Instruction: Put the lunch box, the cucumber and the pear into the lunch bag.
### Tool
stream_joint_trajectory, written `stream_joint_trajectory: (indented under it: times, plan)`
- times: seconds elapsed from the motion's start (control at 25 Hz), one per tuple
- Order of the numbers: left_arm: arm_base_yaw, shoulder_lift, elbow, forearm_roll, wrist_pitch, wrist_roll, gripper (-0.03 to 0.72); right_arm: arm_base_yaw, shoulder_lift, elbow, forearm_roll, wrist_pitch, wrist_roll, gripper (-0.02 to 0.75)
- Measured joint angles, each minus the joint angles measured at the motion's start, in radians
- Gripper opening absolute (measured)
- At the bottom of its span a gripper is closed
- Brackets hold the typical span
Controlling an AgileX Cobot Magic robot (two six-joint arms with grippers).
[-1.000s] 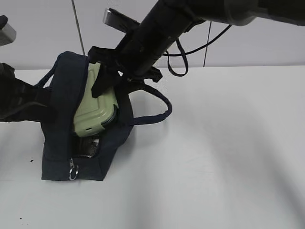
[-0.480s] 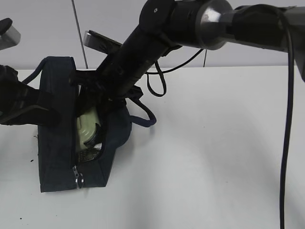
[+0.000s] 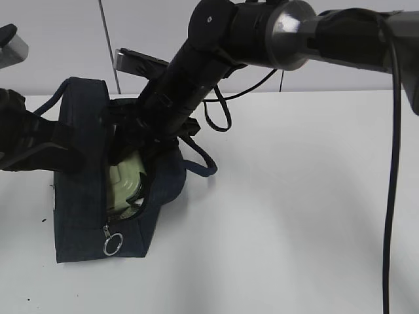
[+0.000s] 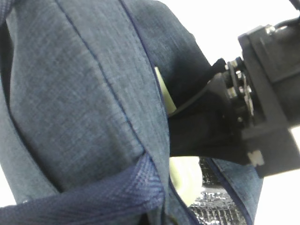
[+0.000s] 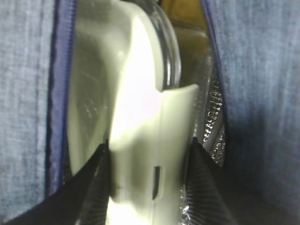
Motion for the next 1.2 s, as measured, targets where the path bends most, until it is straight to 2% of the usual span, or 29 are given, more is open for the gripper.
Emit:
stream_joint_trajectory:
  times: [0.36,0.6,0.8,0.96,1.2]
  plan:
    - [0.000,0.000,0.000,0.000,-0.002,0.000,-0.015,0.002,0.000,0.000,-0.011,-0.004,-0.041,0.327]
    - [0.000,0.000,0.000,0.000,-0.003,0.000,-0.016,0.002,0.000,-0.002,-0.011,0.000,-0.086,0.441]
    - [0.000,0.000,0.000,0.020,-0.004,0.000,-0.016,0.002,0.000,-0.082,-0.022,0.054,-0.095,0.453]
    - [0.000,0.000,0.000,0.035,-0.004,0.000,-0.016,0.002,0.000,-0.200,-0.088,0.128,-0.097,0.447]
    - [0.000,0.000,0.000,0.050,-0.004,0.000,-0.016,0.002,0.000,-0.378,-0.271,0.237,-0.027,0.430]
